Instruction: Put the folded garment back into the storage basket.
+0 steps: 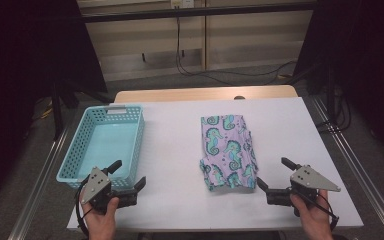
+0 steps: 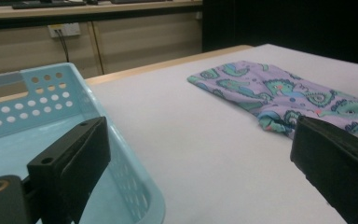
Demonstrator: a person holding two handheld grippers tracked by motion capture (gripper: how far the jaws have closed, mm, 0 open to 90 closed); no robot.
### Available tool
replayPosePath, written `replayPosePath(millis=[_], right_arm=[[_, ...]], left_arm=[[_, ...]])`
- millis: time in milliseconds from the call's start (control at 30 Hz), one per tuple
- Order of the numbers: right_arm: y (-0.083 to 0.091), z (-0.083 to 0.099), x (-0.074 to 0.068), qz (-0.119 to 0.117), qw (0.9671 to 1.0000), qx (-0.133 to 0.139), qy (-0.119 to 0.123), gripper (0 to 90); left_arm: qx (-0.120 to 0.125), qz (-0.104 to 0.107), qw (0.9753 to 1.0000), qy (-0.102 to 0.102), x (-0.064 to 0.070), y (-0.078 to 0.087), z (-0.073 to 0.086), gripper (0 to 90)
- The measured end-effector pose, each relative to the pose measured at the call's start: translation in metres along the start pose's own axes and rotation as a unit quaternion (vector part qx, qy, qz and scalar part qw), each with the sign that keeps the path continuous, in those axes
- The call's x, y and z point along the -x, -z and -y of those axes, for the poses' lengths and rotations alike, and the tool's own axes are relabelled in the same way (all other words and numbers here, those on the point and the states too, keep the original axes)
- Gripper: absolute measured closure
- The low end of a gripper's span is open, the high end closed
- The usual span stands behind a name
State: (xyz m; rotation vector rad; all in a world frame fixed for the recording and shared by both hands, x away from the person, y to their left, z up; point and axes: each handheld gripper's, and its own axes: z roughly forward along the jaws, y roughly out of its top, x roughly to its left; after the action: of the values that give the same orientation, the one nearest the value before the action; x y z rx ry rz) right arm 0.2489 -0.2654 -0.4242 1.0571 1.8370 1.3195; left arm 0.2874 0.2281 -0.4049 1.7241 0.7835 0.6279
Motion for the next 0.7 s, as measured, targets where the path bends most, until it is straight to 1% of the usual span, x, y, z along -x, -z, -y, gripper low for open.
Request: replayPosePath(millis=[33,67,100,133,167,233,267,300,367,400,433,500,533,567,600,633,667,700], right_arm=[[-0.001,0.000,-0.001,-0.003,1.0000,0.001,-0.002,0.6],[-0.001,0.000,-0.002,-0.004,1.0000,0.001,0.003,0.7],[-0.001,-0.001,-0.003,-0.004,1.0000,-0.001,0.005,0.6],[-0.002,-0.001,-0.004,-0.005,0.9999,0.002,0.011,0.5],[-0.002,-0.001,-0.006,-0.005,0.9999,-0.002,0.009,0.6],[-0.005,-0.002,-0.009,-0.012,0.9999,-0.003,0.009,0.5],[-0.007,-0.002,-0.010,-0.018,0.9998,-0.004,0.011,0.6],[-0.008,-0.003,-0.011,-0.022,0.9997,-0.006,0.010,0.8],[-0.010,-0.003,-0.013,-0.032,0.9994,-0.009,0.011,1.3],[-0.011,-0.004,-0.014,-0.035,0.9993,-0.007,0.013,1.3],[-0.011,-0.004,-0.015,-0.032,0.9993,-0.010,0.015,1.3],[-0.012,-0.005,-0.016,-0.039,0.9992,-0.007,0.011,1.3],[-0.012,-0.006,-0.017,-0.040,0.9991,-0.008,0.010,1.3],[-0.012,-0.006,-0.017,-0.042,0.9990,-0.009,0.008,1.3],[-0.012,-0.006,-0.017,-0.040,0.9991,-0.013,0.007,1.3],[-0.012,-0.006,-0.018,-0.041,0.9990,-0.017,0.006,1.6],[-0.012,-0.006,-0.018,-0.041,0.9990,-0.017,0.006,1.6],[-0.014,-0.006,-0.018,-0.047,0.9987,-0.021,0.008,1.9]], left_arm=[[0.000,0.007,1.0000,0.002,0.001,-0.001,-0.001,5.2],[-0.007,0.013,0.9999,-0.009,0.002,-0.002,-0.001,5.2],[-0.006,0.020,0.9998,-0.008,0.004,-0.003,-0.002,5.2],[-0.003,0.025,0.9996,-0.015,0.004,-0.004,-0.003,5.1],[-0.007,0.029,0.9994,-0.014,0.005,-0.005,-0.003,5.2],[-0.017,0.048,0.9985,-0.019,0.006,-0.008,-0.006,5.2],[-0.016,0.052,0.9982,-0.024,0.008,-0.009,-0.007,5.2],[-0.011,0.058,0.9981,-0.019,0.011,-0.010,-0.009,5.2],[-0.009,0.061,0.9979,-0.019,0.013,-0.011,-0.011,5.2],[-0.011,0.066,0.9975,-0.021,0.017,-0.016,-0.015,5.0],[-0.005,0.068,0.9976,-0.007,0.019,-0.018,-0.016,4.6],[-0.008,0.066,0.9978,-0.007,0.020,-0.020,-0.017,4.3],[-0.002,0.071,0.9974,0.013,0.024,-0.025,-0.018,4.3],[-0.014,0.066,0.9977,0.004,0.025,-0.027,-0.019,4.3],[-0.017,0.066,0.9976,0.005,0.026,-0.029,-0.020,3.9],[-0.008,0.070,0.9975,0.012,0.028,-0.032,-0.020,3.9],[-0.008,0.070,0.9975,0.012,0.028,-0.032,-0.020,4.4],[-0.017,0.072,0.9973,0.000,0.029,-0.037,-0.022,4.4]])
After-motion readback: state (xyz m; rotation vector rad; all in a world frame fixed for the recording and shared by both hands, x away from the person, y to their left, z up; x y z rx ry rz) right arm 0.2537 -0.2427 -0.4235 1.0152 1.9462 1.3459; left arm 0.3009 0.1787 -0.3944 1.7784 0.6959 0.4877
